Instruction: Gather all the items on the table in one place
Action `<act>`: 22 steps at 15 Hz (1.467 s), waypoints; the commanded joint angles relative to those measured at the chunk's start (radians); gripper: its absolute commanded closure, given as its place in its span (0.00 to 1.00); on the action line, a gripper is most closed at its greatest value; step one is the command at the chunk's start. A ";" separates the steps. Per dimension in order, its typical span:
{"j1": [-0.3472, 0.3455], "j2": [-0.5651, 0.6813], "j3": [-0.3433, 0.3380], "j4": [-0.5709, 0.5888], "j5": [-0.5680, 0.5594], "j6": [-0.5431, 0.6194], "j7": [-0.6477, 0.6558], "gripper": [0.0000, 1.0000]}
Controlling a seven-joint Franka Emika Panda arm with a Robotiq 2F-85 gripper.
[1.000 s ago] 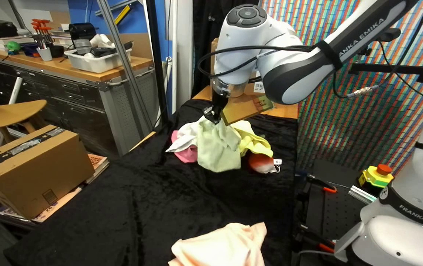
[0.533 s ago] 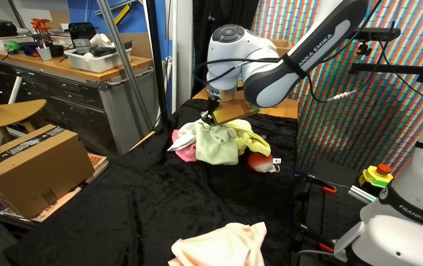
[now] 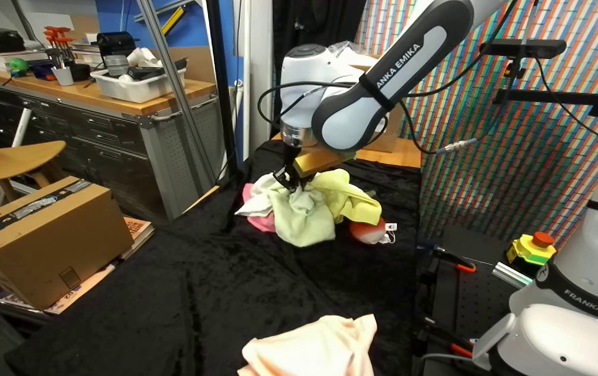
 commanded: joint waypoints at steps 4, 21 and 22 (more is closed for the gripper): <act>0.042 -0.003 -0.017 0.040 0.107 -0.114 -0.176 0.61; 0.102 -0.181 0.068 -0.011 0.152 -0.259 -0.317 0.00; 0.106 -0.178 0.082 -0.014 0.175 -0.264 -0.349 0.00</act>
